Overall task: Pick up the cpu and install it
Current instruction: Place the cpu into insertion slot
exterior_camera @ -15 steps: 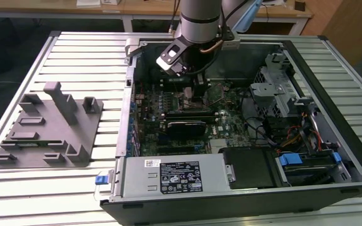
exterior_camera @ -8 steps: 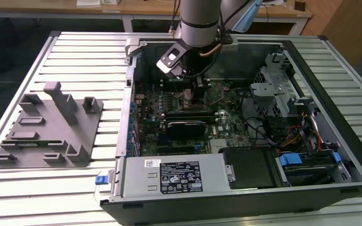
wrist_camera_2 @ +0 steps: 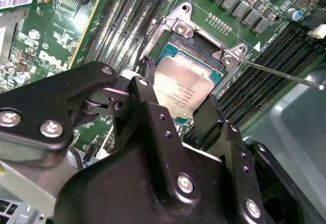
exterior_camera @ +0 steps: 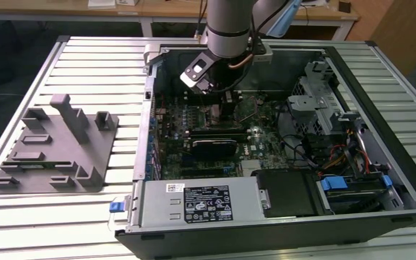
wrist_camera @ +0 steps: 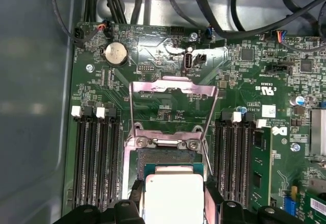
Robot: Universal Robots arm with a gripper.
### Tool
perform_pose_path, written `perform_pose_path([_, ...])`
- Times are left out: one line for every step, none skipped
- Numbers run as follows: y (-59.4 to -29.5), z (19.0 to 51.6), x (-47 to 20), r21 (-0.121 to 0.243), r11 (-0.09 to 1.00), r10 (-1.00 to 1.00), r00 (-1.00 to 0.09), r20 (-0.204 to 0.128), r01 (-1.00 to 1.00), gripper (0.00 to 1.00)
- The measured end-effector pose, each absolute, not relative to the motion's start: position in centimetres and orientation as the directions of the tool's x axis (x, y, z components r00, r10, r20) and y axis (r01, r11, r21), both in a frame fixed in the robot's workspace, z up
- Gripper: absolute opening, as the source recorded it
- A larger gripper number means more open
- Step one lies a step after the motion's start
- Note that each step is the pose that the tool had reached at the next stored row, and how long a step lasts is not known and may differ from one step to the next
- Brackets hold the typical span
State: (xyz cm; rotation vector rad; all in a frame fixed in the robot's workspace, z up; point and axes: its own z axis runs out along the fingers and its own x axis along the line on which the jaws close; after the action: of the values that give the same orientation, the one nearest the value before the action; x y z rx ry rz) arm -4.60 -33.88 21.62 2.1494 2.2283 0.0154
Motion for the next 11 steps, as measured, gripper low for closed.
perform_pose_path([-33.88,21.51,-4.6,0.039,0.036,0.999,-0.035,-0.026,0.999,0.55])
perform_pose_path([-33.87,21.41,-4.6,0.039,0.035,0.999,-0.034,-0.026,0.999,0.55])
perform_pose_path([-33.87,21.34,-4.6,0.039,0.034,0.999,-0.033,-0.026,0.999,0.55])
perform_pose_path([-33.87,21.29,-4.6,0.038,0.033,0.999,-0.032,-0.026,0.999,0.55])
perform_pose_path([-33.88,21.24,-4.6,0.038,0.033,0.999,-0.032,-0.026,0.999,0.55])
perform_pose_path([-33.87,21.18,-4.6,0.038,0.031,0.999,-0.03,-0.026,0.999,0.55])
perform_pose_path([-33.87,21.12,-4.6,0.038,0.03,0.999,-0.029,-0.026,0.999,0.55])
perform_pose_path([-33.88,21.06,-4.6,0.038,0.029,0.999,-0.028,-0.026,0.999,0.55])
perform_pose_path([-33.87,20.98,-4.6,0.037,0.029,0.999,-0.028,-0.026,0.999,0.55])
perform_pose_path([-33.87,20.89,-4.6,0.037,0.028,0.999,-0.027,-0.026,0.999,0.55])
perform_pose_path([-33.87,20.81,-4.6,0.036,0.028,0.999,-0.027,-0.026,0.999,0.55])
